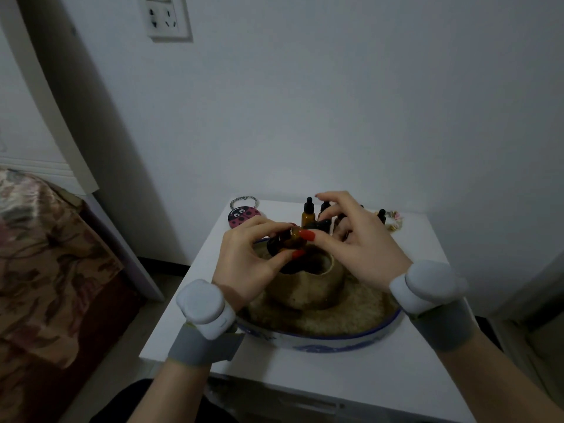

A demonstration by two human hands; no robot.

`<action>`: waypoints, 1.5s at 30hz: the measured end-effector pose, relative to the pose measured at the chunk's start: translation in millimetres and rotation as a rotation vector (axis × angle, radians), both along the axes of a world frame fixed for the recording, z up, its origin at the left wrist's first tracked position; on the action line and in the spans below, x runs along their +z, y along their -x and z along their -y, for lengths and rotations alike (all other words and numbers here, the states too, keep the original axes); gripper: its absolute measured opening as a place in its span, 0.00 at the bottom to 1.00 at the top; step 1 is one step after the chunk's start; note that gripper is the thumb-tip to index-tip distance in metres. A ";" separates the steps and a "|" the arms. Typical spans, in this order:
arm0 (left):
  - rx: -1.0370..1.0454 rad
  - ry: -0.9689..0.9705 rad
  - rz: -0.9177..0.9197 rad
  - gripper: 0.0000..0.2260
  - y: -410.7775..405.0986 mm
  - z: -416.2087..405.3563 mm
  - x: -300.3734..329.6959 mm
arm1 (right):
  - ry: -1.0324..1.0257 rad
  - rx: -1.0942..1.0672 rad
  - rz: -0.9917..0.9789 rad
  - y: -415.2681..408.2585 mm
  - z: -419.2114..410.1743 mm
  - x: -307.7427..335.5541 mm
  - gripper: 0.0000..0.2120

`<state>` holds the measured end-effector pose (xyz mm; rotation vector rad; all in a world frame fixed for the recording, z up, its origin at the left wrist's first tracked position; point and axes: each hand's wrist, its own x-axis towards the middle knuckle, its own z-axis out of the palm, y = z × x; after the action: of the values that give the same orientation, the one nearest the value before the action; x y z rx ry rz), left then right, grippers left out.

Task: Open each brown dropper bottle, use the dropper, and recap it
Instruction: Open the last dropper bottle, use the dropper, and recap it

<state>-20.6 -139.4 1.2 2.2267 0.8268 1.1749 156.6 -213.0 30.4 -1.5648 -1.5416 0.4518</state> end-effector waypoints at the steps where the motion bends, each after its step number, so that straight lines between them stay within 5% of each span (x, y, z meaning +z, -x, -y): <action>1: 0.000 0.004 0.000 0.15 0.0 0.3 0.0 | -0.008 0.022 0.005 -0.8 0.9 0.5 0.27; 16: 0.000 0.008 -0.004 0.15 -0.8 -0.2 -2.3 | -0.064 0.039 0.129 -0.1 2.9 0.2 0.07; 27: -0.012 0.009 0.012 0.15 -0.8 -0.1 -0.3 | -0.070 0.029 0.181 3.2 3.3 -0.1 0.11; 45: -0.022 -0.047 -0.016 0.13 0.2 -1.5 0.0 | -0.058 0.026 0.157 7.6 2.6 -3.3 0.06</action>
<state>-20.9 -137.8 1.3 2.2807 0.7868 1.1789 149.0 -215.6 27.2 -1.5682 -1.6809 0.3015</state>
